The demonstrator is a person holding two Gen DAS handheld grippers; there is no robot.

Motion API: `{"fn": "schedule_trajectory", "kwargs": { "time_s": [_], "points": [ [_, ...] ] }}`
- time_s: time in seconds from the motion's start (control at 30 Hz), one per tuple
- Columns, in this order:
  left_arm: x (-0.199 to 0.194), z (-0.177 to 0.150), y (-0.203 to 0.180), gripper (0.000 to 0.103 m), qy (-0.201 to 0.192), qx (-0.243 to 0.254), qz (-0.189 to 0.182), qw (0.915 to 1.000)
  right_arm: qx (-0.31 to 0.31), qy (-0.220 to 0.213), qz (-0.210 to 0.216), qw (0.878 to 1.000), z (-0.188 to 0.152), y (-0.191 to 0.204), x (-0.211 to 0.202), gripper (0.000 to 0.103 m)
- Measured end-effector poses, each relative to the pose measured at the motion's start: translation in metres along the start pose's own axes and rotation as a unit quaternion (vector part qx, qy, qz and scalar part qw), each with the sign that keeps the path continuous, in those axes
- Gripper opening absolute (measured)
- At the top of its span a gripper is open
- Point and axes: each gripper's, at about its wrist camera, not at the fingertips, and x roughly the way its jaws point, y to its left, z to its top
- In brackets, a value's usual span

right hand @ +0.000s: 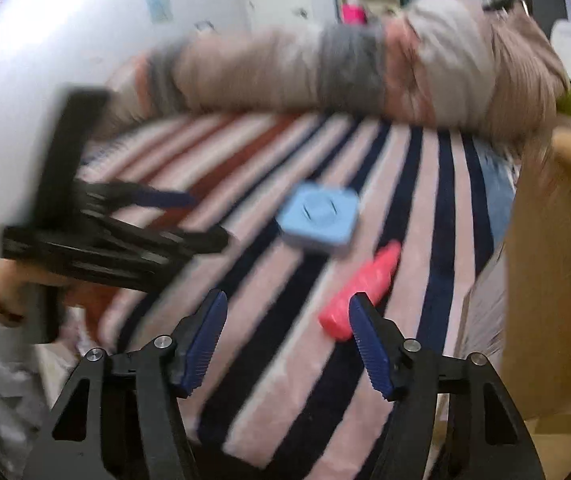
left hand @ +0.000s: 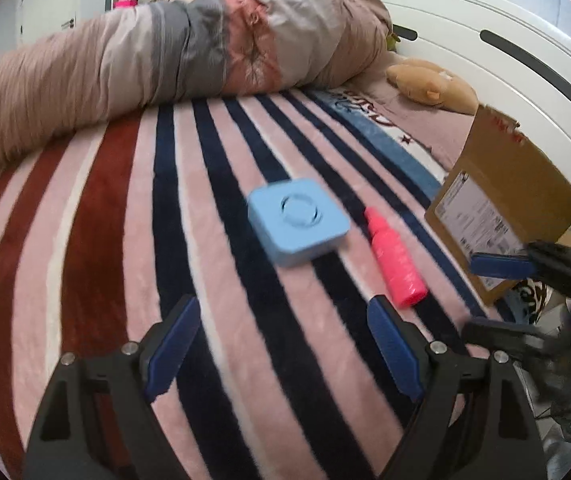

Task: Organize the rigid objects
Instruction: 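Grasp the pink-red bottle upright with the right gripper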

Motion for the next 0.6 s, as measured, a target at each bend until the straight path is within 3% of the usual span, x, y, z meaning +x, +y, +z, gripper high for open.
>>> {"fn": "schedule_trajectory", "kwargs": {
  "time_s": [0.13, 0.27, 0.3, 0.33, 0.37, 0.53, 0.6],
  "points": [
    [0.009, -0.007, 0.005, 0.083, 0.007, -0.012, -0.003, 0.9999, 0.059, 0.041, -0.039, 0.997, -0.003, -0.023, 0.051, 0.06],
    [0.009, -0.006, 0.008, 0.083, 0.004, -0.018, -0.008, 0.9998, 0.116, 0.049, -0.043, 0.991, 0.005, -0.047, 0.079, 0.06],
    [0.01, -0.004, 0.008, 0.083, 0.005, -0.018, -0.007, 0.9998, 0.116, 0.055, -0.05, 0.99, 0.006, -0.05, 0.084, 0.058],
    [0.01, -0.004, 0.007, 0.083, 0.004, -0.018, -0.009, 0.9998, 0.116, 0.059, -0.062, 0.99, 0.005, -0.052, 0.088, 0.043],
    [0.009, -0.003, 0.006, 0.083, 0.003, -0.018, -0.012, 0.9998, 0.112, 0.056, -0.076, 0.989, 0.004, -0.052, 0.088, 0.03],
    [0.002, 0.003, 0.002, 0.083, -0.012, -0.027, -0.046, 0.9985, 0.079, 0.022, -0.06, 0.995, -0.001, -0.044, 0.066, 0.027],
    [-0.007, 0.008, -0.003, 0.083, -0.027, -0.03, -0.078, 0.9961, 0.056, -0.001, -0.05, 0.997, -0.001, -0.033, 0.048, 0.027]
  ]
}}
